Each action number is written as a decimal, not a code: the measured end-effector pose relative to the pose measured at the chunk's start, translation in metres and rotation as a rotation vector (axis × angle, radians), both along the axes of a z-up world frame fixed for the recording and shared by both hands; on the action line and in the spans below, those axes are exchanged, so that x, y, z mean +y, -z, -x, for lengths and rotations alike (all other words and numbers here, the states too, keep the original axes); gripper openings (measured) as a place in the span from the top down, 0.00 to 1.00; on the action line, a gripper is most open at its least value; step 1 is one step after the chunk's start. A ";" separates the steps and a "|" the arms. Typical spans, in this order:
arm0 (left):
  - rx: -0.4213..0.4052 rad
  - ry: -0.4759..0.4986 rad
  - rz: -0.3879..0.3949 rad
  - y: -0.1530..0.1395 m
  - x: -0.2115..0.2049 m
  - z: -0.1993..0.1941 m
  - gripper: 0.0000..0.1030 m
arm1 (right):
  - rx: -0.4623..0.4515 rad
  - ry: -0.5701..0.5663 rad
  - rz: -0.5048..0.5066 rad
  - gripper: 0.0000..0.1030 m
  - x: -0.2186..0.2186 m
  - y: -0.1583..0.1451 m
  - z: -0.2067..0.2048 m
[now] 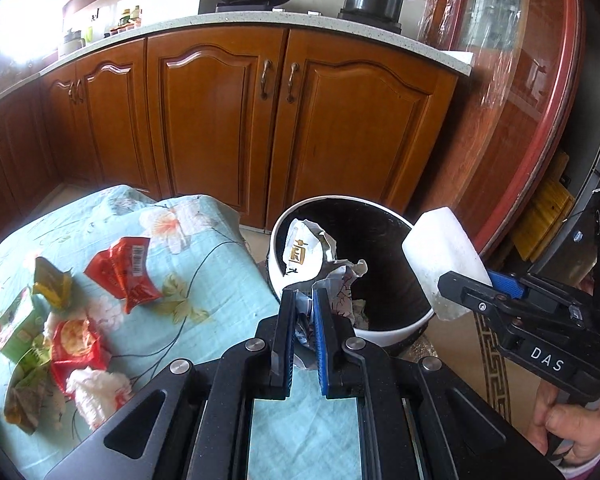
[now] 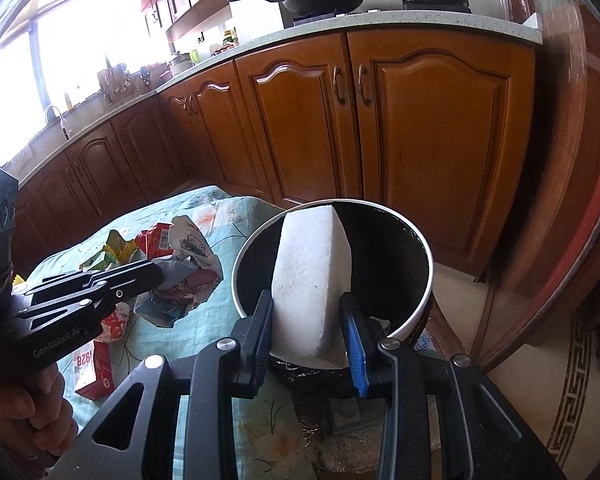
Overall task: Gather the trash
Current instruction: 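Carry the sponge and wrapper over the bin and open both tools, then move both open tools back over the table, then grasp the yellow-green spout pouch with the left tool while the right tool grasps the white plastic bag, then carry the pouch and bag over the bin and open both tools, then move both open tools back over the table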
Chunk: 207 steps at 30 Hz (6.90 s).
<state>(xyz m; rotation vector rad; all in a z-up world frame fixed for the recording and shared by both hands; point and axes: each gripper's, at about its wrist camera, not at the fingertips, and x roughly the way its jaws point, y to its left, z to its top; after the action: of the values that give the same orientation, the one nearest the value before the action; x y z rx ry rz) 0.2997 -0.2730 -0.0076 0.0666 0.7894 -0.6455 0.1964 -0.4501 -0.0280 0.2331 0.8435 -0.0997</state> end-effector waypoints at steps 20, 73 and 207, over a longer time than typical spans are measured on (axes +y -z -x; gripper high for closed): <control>0.069 0.037 -0.067 0.022 -0.082 -0.067 0.92 | 0.059 0.016 -0.137 0.67 -0.052 0.025 -0.043; 0.068 -0.450 -0.009 0.029 0.228 0.081 0.21 | 0.080 -0.269 -0.311 0.14 0.173 0.036 -0.015; 0.094 -0.413 -0.047 0.034 0.199 0.063 0.25 | 0.063 -0.140 -0.380 0.18 0.107 0.045 -0.014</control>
<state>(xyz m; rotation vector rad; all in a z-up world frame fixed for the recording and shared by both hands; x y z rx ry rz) 0.2370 -0.0738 -0.0420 -0.0840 0.8775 -0.2399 0.2100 -0.3431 -0.0727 0.5280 0.9359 0.1869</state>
